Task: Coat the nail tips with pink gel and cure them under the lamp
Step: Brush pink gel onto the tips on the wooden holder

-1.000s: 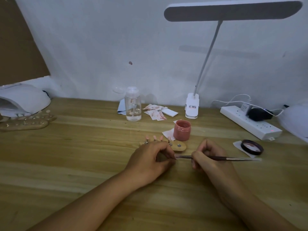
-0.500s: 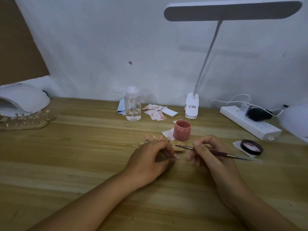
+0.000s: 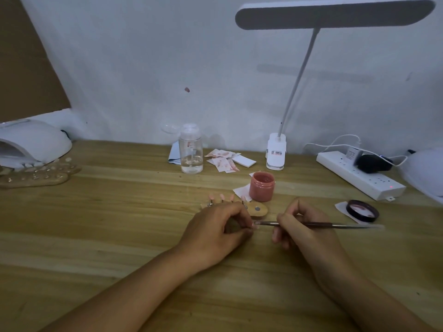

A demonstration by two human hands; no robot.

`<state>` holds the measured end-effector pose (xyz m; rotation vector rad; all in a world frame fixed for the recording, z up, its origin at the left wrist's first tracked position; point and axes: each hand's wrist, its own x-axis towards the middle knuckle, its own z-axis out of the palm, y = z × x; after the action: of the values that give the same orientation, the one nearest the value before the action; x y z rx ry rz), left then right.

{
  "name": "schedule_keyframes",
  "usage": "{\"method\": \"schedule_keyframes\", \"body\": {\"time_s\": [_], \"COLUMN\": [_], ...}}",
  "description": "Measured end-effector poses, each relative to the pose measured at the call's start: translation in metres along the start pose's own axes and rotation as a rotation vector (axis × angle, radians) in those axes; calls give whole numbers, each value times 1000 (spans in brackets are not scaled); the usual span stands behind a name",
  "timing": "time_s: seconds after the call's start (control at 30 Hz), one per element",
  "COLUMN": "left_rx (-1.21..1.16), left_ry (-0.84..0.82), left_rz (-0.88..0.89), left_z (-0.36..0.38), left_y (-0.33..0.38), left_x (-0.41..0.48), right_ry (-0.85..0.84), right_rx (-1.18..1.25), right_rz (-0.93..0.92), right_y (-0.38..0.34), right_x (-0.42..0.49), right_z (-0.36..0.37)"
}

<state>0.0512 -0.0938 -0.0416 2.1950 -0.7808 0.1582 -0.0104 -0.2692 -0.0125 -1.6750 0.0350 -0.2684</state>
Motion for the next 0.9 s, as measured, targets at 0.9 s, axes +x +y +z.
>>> {"method": "schedule_keyframes", "body": {"time_s": [0.9], "left_rx": [-1], "left_ry": [30], "left_rz": [22], "left_z": [0], "left_y": [0], "left_x": [-1], "right_ry": [-22], "right_rx": [-45], "right_rz": [-92], "right_y": [2], "right_x": [-3], "right_z": [-2]}}
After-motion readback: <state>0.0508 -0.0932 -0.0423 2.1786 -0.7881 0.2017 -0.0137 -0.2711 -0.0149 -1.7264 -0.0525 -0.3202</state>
